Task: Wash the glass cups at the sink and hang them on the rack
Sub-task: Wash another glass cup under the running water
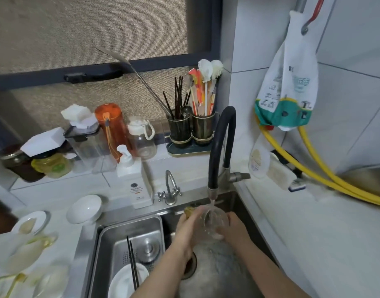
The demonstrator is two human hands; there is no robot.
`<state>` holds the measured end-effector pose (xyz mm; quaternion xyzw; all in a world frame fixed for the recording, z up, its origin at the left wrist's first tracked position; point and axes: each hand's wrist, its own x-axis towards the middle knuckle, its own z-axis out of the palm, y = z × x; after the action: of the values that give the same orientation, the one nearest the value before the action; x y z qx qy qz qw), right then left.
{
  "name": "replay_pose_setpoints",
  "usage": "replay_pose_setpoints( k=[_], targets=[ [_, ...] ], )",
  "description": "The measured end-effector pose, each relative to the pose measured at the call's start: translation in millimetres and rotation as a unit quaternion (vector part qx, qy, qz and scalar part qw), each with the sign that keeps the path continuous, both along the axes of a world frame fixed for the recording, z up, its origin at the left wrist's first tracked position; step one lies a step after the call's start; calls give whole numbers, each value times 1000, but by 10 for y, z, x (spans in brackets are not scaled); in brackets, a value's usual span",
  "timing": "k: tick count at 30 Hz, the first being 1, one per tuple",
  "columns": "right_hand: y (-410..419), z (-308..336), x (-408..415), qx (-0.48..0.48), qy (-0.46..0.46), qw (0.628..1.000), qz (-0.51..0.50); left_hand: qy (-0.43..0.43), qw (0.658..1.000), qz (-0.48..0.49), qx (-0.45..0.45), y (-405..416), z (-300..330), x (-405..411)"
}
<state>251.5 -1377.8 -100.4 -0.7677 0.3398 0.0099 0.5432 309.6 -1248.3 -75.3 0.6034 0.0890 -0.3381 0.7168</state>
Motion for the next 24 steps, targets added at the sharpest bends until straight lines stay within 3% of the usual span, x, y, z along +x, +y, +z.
replay_pose_setpoints(
  k=[5, 8, 13, 16, 20, 24],
  targets=[
    [34, 89, -12, -75, -10, 997, 19, -86, 993, -52, 57, -62, -1, 17],
    [60, 90, -41, -133, 28, 989, 52, -76, 994, -24, 75, -77, -39, 84],
    [138, 21, -134, -278, -73, 948, 134, -31, 996, 39, 74, -38, -164, 193],
    [185, 93, -191, -346, -112, 896, 254, -38, 995, 39, 85, -61, -175, 245],
    [207, 241, -119, -250, -27, 915, 317, -75, 992, -28, 96, -128, -191, 290],
    [195, 454, 27, -136, 5, 905, 402, -82, 988, -53, 117, -146, -190, 300]
  ],
)
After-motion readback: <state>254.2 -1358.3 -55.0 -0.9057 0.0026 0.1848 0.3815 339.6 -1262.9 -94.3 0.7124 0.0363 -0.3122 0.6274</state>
